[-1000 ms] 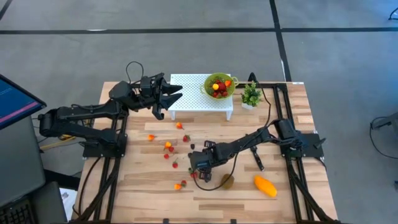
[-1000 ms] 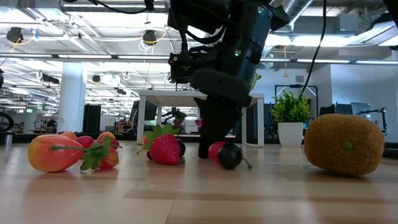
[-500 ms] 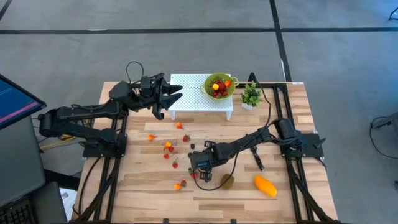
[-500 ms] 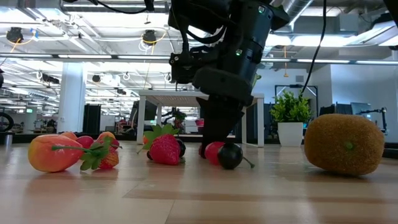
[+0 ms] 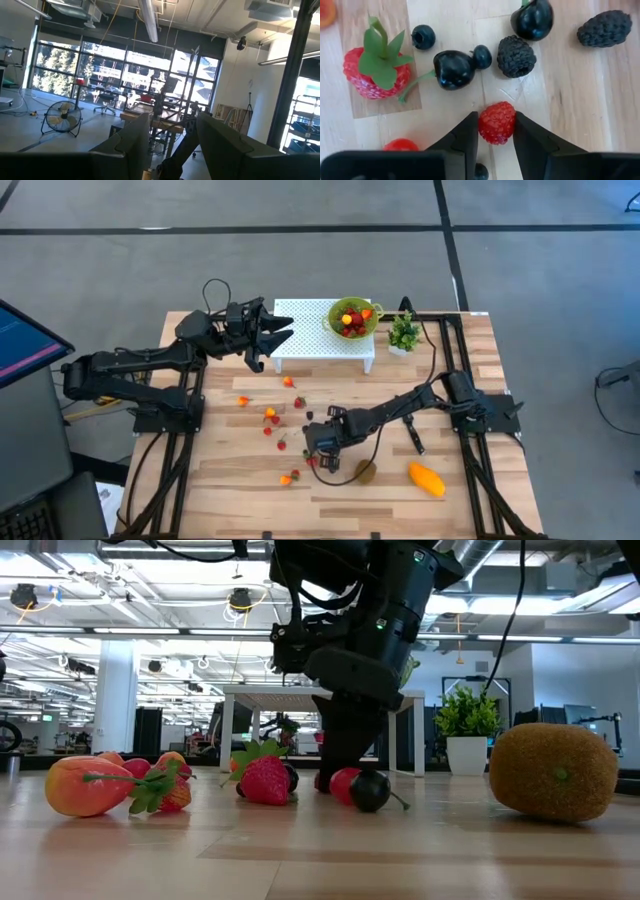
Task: Pick & Place Fruit
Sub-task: Put the red raspberry into the green strainer bowl
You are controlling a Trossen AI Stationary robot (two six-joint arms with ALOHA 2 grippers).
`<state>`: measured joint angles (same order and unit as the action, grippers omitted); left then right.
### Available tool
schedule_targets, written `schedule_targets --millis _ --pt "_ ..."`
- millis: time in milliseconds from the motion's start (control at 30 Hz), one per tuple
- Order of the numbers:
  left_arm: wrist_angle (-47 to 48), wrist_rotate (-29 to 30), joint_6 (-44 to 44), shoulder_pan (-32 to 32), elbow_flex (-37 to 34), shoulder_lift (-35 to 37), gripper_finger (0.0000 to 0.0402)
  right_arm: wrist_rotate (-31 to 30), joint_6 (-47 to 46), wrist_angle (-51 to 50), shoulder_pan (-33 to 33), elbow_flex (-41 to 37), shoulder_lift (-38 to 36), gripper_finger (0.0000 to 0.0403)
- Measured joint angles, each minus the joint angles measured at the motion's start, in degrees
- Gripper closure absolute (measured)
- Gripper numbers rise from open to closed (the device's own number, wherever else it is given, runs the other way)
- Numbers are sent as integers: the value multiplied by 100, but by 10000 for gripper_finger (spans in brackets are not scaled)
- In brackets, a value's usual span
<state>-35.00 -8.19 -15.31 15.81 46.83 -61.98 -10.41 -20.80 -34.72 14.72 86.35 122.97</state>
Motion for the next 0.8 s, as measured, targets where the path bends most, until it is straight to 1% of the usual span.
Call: schedule_targets --millis 100,167,233,467,600,800 --pt "2 -2 0 -2 0 0 243 -31 35 -215 -2 -20 -228 304" --pt "-1 0 0 0 0 0 243 -90 95 -156 -2 17 -426 304" --pt "-4 -2 0 -1 0 0 243 -220 157 -460 -2 -7 -683 304" --pt "-1 -2 0 0 3 0 243 -924 638 -652 -96 11 -1786 304" --pt "-3 0 0 -2 2 0 243 -1211 924 -720 -326 7 -2430 305" --pt "-5 -1 0 -2 3 0 243 -1257 1368 -707 -931 15 -3212 305"
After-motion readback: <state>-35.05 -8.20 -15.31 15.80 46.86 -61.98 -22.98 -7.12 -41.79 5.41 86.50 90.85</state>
